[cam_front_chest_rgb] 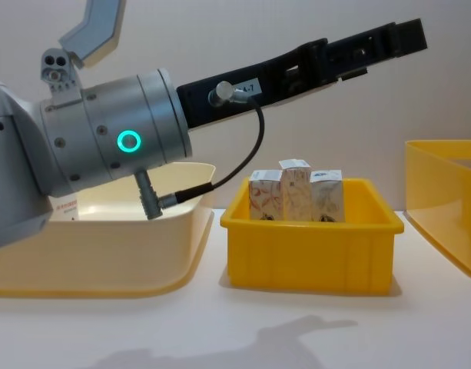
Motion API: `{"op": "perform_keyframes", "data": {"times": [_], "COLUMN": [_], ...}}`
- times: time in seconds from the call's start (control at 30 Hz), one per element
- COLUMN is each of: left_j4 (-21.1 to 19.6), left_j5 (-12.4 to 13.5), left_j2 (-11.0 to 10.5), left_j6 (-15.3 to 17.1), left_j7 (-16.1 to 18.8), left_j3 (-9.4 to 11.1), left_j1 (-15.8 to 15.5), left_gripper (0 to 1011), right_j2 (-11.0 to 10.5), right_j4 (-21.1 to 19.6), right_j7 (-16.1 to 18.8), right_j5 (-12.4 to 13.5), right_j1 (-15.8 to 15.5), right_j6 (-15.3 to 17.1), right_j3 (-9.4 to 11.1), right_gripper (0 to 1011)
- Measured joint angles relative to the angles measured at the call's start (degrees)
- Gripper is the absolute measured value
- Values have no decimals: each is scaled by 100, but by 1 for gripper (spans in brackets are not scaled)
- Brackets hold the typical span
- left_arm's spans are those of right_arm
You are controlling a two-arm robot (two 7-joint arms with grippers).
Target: Bimanual collaborative sorting of washing and personal care products
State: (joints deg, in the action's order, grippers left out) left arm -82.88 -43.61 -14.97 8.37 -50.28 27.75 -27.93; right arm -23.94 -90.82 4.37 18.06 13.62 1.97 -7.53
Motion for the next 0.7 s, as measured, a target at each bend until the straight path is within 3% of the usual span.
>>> {"op": "perform_keyframes", "data": {"times": [0.37,0.7], "left_j4": [-8,-135], "left_j5": [22,424], "left_j2": [-3,-90], "left_j6": [-6,-96], "left_j7": [47,663], "left_j3": [0,-20], "left_j1": [14,191], "left_gripper": [1002,1002], "right_j2": [14,197], "right_j4": [-124,-504], "right_j7": [43,14], "right_j5": [25,-49], "right_j1": [-138,-674], "right_j6": [-97,-60], "right_j3": [11,-216], "right_gripper": [1001,1001]}}
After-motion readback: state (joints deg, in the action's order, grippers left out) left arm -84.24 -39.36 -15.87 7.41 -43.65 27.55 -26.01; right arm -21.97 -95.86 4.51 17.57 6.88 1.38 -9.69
